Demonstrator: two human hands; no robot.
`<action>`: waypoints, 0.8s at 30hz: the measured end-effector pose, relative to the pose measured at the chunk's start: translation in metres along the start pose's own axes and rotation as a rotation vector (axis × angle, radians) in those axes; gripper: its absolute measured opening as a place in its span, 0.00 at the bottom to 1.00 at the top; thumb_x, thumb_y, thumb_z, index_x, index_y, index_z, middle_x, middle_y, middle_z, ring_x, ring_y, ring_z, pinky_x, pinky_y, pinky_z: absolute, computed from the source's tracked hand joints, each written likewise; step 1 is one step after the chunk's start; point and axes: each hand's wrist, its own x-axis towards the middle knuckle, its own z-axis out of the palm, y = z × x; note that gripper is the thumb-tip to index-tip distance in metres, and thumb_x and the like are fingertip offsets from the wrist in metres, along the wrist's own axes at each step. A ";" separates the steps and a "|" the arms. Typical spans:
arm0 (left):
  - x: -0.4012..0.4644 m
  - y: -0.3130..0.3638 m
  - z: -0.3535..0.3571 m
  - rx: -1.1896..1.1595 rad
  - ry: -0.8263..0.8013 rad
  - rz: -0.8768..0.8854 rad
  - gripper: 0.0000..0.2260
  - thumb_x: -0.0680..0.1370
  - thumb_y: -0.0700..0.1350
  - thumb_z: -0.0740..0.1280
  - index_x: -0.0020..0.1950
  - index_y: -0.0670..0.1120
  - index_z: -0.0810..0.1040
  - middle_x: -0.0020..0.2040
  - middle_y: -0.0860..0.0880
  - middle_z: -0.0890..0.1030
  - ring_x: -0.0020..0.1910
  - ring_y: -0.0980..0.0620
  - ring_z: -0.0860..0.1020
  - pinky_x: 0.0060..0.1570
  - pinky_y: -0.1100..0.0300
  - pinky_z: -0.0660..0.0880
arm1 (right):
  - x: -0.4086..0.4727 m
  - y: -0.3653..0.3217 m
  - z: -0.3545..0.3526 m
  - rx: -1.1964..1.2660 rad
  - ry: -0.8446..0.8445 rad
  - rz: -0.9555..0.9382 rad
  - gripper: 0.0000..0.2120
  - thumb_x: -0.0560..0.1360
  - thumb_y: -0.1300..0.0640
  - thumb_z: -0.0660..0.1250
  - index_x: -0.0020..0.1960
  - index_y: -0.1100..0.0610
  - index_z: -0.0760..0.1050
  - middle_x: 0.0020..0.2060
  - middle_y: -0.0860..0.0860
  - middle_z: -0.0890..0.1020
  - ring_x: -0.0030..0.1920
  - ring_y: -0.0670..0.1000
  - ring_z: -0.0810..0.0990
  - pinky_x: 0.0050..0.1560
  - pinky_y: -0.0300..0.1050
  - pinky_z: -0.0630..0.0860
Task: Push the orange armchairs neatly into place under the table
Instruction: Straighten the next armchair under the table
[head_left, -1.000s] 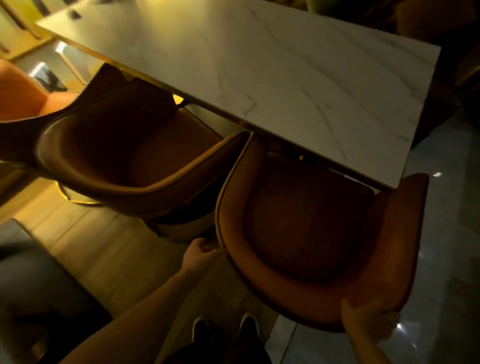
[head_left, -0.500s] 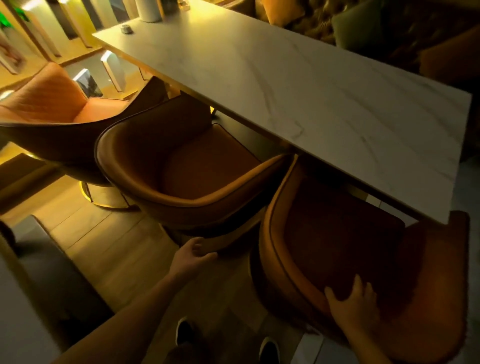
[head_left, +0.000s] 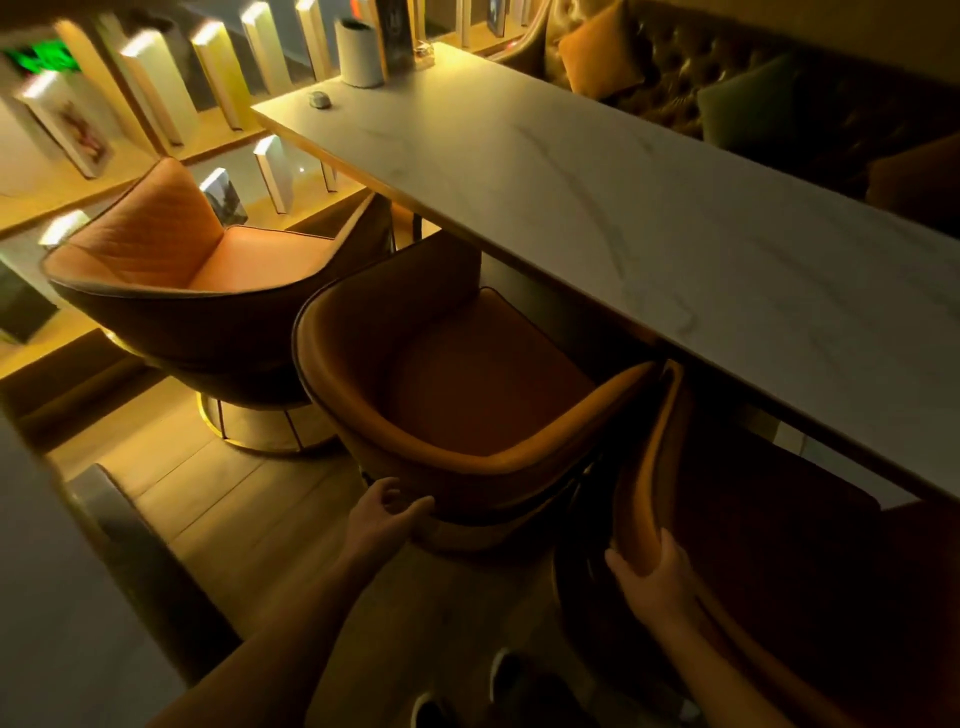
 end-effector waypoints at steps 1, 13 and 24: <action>0.006 0.002 -0.006 -0.009 0.017 -0.001 0.36 0.70 0.59 0.76 0.73 0.48 0.68 0.63 0.47 0.76 0.56 0.49 0.77 0.47 0.55 0.80 | 0.003 -0.009 0.007 0.036 -0.006 -0.001 0.44 0.72 0.47 0.72 0.79 0.56 0.51 0.77 0.58 0.58 0.74 0.62 0.62 0.69 0.62 0.66; 0.096 0.030 -0.070 0.001 0.228 -0.016 0.32 0.73 0.56 0.74 0.72 0.44 0.68 0.64 0.42 0.77 0.50 0.54 0.75 0.35 0.67 0.71 | 0.087 -0.105 0.086 0.140 -0.277 0.035 0.45 0.73 0.44 0.71 0.78 0.57 0.50 0.76 0.57 0.61 0.74 0.60 0.62 0.69 0.57 0.66; 0.157 0.073 -0.107 0.168 0.315 -0.033 0.33 0.74 0.52 0.73 0.74 0.41 0.66 0.68 0.40 0.75 0.62 0.41 0.75 0.48 0.57 0.73 | 0.114 -0.137 0.123 0.230 -0.395 0.133 0.45 0.74 0.46 0.70 0.79 0.59 0.47 0.77 0.59 0.59 0.75 0.61 0.61 0.71 0.56 0.65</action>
